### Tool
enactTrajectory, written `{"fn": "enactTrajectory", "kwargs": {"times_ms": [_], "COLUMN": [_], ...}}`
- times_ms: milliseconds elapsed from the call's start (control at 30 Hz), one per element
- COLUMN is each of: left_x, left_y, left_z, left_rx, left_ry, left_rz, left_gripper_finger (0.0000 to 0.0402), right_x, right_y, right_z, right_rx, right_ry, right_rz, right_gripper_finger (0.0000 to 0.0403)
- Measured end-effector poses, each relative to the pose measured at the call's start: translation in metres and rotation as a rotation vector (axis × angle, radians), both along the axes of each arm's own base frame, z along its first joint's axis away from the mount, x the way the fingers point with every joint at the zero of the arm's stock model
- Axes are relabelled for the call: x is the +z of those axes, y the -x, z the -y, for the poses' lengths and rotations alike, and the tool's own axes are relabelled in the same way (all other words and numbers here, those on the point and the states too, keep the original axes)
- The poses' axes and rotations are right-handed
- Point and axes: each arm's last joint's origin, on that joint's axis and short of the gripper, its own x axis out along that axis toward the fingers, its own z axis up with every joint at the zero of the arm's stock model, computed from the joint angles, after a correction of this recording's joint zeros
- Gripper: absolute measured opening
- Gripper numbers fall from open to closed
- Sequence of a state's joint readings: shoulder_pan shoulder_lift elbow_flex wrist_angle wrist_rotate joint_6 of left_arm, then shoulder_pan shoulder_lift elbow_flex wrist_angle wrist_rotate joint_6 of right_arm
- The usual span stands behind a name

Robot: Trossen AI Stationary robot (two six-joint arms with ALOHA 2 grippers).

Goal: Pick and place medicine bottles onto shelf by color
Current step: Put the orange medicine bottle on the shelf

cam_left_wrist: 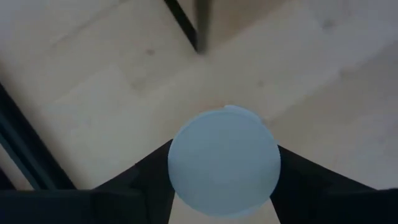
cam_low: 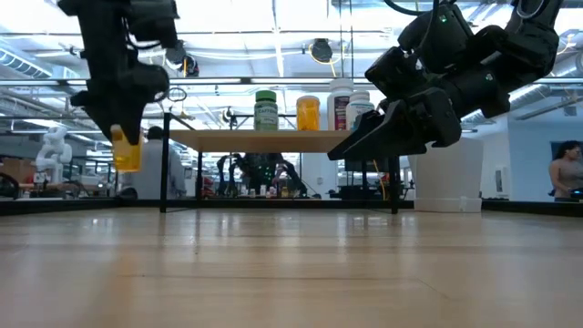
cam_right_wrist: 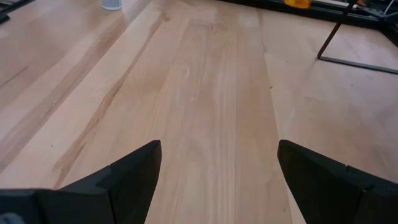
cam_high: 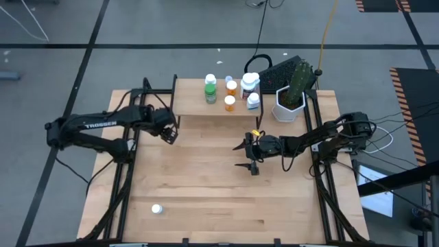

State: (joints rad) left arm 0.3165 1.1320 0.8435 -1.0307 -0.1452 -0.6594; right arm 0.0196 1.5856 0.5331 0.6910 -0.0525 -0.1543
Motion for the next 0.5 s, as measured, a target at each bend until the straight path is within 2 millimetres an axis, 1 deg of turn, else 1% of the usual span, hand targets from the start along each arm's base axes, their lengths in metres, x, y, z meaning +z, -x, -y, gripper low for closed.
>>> {"fn": "enactTrajectory", "kwargs": {"times_ms": [133,233,367,500], "left_x": [0.008,0.015,0.021,0.031], "left_y": [-0.006,-0.014,-0.036,-0.067], "left_z": [0.016,0.025,0.028,0.025], "left_rx": [-0.016,-0.056,-0.107,-0.192], "left_ry": [0.042,0.053,0.052,0.031], "left_rz": [0.032,0.061,0.046,0.037], "left_gripper_finger": [0.0199,0.0199,0.0212,0.0216], "right_x": [0.0,0.0,0.0,0.0], "right_y": [0.0,0.0,0.0,0.0], "right_z": [0.0,0.0,0.0,0.0], "right_rx": [0.0,0.0,-0.002,-0.004], "right_ry": [0.0,0.0,-0.005,-0.01], "right_rz": [-0.002,-0.001,-0.001,0.0], "right_gripper_finger": [0.0314,0.0314,0.0314,0.0314]}}
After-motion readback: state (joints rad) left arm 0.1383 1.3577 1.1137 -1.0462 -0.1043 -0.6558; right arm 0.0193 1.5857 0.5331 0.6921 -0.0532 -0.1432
